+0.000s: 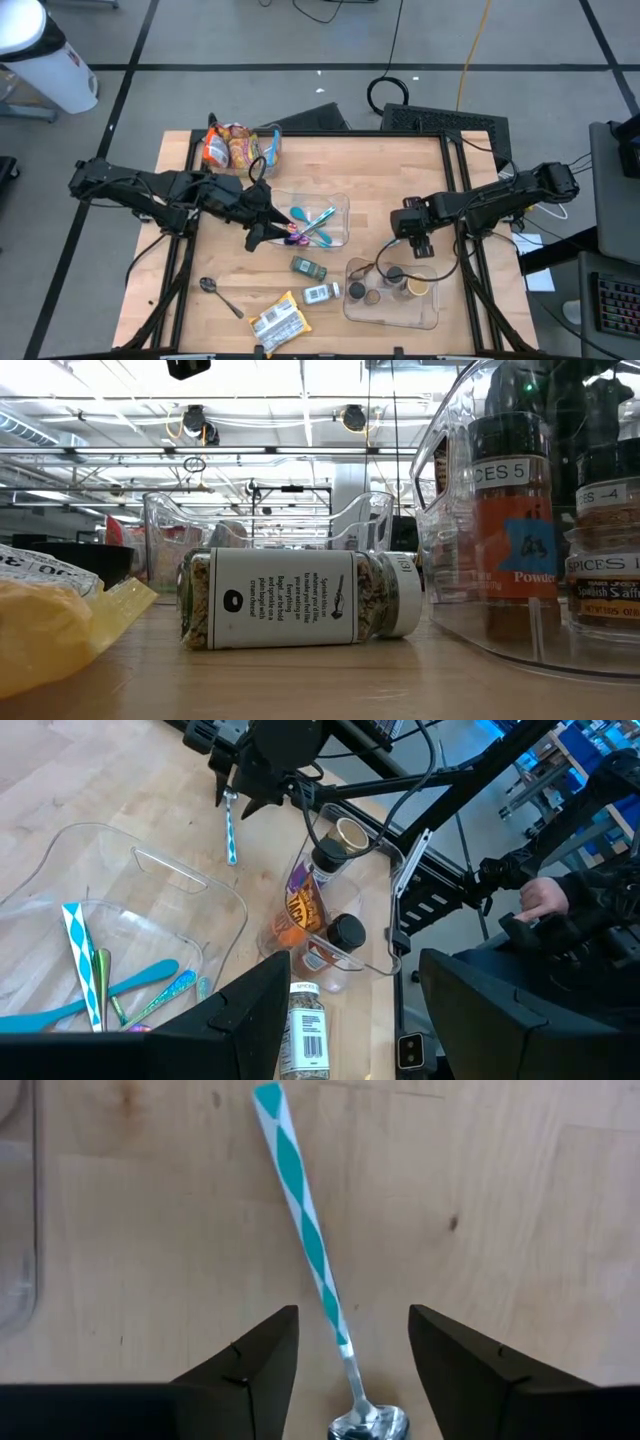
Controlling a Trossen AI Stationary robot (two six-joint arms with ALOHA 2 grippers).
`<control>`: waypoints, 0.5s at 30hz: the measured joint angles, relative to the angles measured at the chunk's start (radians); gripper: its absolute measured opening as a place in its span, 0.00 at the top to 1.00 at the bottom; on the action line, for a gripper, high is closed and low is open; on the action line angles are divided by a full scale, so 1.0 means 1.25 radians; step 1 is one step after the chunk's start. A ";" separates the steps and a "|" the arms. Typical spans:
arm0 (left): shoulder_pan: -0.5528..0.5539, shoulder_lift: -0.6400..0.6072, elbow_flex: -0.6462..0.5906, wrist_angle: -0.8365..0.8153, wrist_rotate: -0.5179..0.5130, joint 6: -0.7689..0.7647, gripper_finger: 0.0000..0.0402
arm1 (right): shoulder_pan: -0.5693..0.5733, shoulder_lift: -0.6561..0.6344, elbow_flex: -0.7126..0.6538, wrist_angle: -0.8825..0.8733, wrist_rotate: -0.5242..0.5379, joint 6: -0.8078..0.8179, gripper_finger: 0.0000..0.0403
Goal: Pick & Place Food Item
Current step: Put the blue and white patterned spoon into the middle transparent bin
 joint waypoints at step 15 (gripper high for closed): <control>0.000 0.000 0.000 0.000 0.000 -0.003 0.43 | 0.000 0.010 0.000 0.004 -0.018 -0.068 0.56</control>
